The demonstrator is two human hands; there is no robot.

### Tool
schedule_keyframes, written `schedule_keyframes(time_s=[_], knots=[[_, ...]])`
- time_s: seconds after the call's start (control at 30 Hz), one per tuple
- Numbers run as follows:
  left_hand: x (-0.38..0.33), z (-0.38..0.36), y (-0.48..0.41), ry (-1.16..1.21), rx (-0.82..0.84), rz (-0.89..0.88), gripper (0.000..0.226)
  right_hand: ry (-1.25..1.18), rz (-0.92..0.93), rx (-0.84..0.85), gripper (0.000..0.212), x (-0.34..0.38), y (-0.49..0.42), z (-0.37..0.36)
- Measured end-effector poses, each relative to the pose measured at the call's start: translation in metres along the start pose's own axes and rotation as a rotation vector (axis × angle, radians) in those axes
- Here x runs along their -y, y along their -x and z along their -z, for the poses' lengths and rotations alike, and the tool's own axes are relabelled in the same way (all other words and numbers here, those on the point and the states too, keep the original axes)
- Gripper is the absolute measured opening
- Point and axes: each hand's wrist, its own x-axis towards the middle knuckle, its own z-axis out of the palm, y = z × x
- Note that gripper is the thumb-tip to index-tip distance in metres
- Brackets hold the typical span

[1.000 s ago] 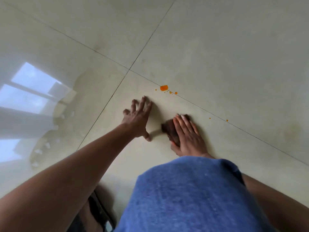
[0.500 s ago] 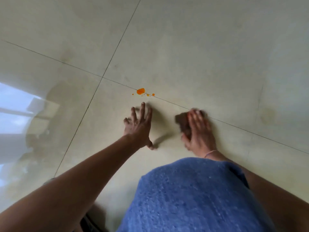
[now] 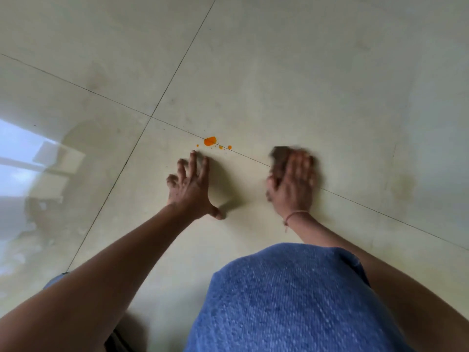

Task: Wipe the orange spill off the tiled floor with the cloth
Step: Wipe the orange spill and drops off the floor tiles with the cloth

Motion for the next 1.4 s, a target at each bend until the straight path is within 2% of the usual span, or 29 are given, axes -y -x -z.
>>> schedule_keyframes(time_s=[0.1, 0.13, 0.17, 0.27, 0.3, 0.33, 0.43, 0.47, 0.5, 0.57, 0.6, 0.63, 0.67, 0.7, 0.77, 0.83, 0.87, 0.9, 1.0, 1.03, 1.07, 1.17, 1.2, 1.23, 1.3, 1.37, 1.4], knots=[[0.020, 0.011, -0.005, 0.046, -0.010, 0.070, 0.159, 0.094, 0.589, 0.136, 0.078, 0.021, 0.010, -0.012], [0.028, 0.015, -0.004, 0.049, -0.013, 0.094, 0.159, 0.099, 0.677, 0.161, 0.078, 0.016, -0.002, -0.010], [0.036, 0.017, -0.003, 0.046, -0.016, 0.120, 0.160, 0.085, 0.656, 0.131, 0.077, 0.016, -0.016, -0.009], [0.062, 0.024, -0.003, 0.060, -0.011, 0.202, 0.160, 0.022, 0.199, 0.011, 0.076, 0.052, -0.044, -0.014], [0.072, 0.026, -0.003, 0.079, -0.008, 0.233, 0.160, -0.004, 0.181, -0.013, 0.076, 0.071, -0.042, -0.018], [0.079, 0.027, -0.003, 0.100, 0.001, 0.257, 0.160, -0.004, 0.291, 0.017, 0.075, 0.083, -0.032, -0.021], [0.092, 0.026, -0.002, 0.145, 0.007, 0.247, 0.160, 0.079, 0.893, 0.173, 0.075, 0.063, -0.019, -0.017], [0.095, 0.025, -0.001, 0.145, 0.002, 0.236, 0.159, 0.098, 0.947, 0.172, 0.075, 0.054, -0.035, -0.013], [0.095, 0.024, 0.000, 0.135, -0.005, 0.230, 0.159, 0.107, 0.866, 0.134, 0.074, 0.052, -0.052, -0.013], [0.096, 0.022, -0.002, 0.128, -0.009, 0.236, 0.159, 0.092, 0.433, 0.018, 0.076, 0.078, -0.086, -0.017], [0.094, 0.020, -0.003, 0.128, -0.010, 0.235, 0.159, 0.087, 0.278, -0.001, 0.077, 0.103, -0.091, -0.021], [0.095, 0.019, -0.004, 0.129, -0.023, 0.232, 0.159, 0.063, 0.262, -0.012, 0.078, 0.130, -0.086, -0.030], [0.096, 0.019, -0.003, 0.130, -0.036, 0.226, 0.158, 0.040, 0.364, -0.016, 0.077, 0.150, -0.073, -0.037], [0.098, 0.019, -0.001, 0.138, -0.048, 0.219, 0.157, 0.023, 0.541, 0.021, 0.075, 0.161, -0.052, -0.043], [0.104, 0.019, 0.003, 0.145, -0.048, 0.187, 0.155, 0.066, 0.856, 0.139, 0.077, 0.139, -0.007, -0.044], [0.113, 0.020, 0.009, 0.133, -0.034, 0.156, 0.153, 0.118, 1.028, 0.239, 0.083, 0.098, 0.002, -0.027], [0.117, 0.021, 0.011, 0.122, -0.035, 0.139, 0.153, 0.122, 1.027, 0.218, 0.082, 0.085, -0.010, -0.024], [0.121, 0.021, 0.013, 0.117, -0.039, 0.125, 0.153, 0.120, 0.938, 0.184, 0.079, 0.082, -0.028, -0.023], [0.123, 0.018, 0.011, 0.112, -0.042, 0.090, 0.153, 0.082, 0.488, 0.037, 0.077, 0.137, -0.074, -0.032], [0.125, 0.018, 0.010, 0.115, -0.044, 0.086, 0.152, 0.050, 0.446, 0.013, 0.078, 0.163, -0.071, -0.040], [0.126, 0.020, 0.010, 0.124, -0.045, 0.084, 0.151, 0.023, 0.504, 0.030, 0.078, 0.181, -0.059, -0.045], [0.140, 0.026, 0.014, 0.135, -0.075, 0.127, 0.150, 0.092, 0.931, 0.175, 0.079, 0.163, -0.015, -0.045], [0.146, 0.028, 0.015, 0.128, -0.072, 0.151, 0.151, 0.098, 1.023, 0.217, 0.080, 0.146, -0.018, -0.037], [0.151, 0.030, 0.016, 0.121, -0.060, 0.172, 0.152, 0.098, 1.038, 0.210, 0.079, 0.135, -0.030, -0.033], [0.159, 0.030, 0.018, 0.115, -0.014, 0.195, 0.154, 0.085, 0.820, 0.141, 0.077, 0.143, -0.064, -0.034], [0.161, 0.026, 0.017, 0.115, 0.007, 0.194, 0.156, 0.060, 0.531, 0.057, 0.078, 0.188, -0.088, -0.043], [0.161, 0.025, 0.017, 0.120, 0.008, 0.193, 0.156, 0.038, 0.476, 0.037, 0.079, 0.213, -0.087, -0.050]])
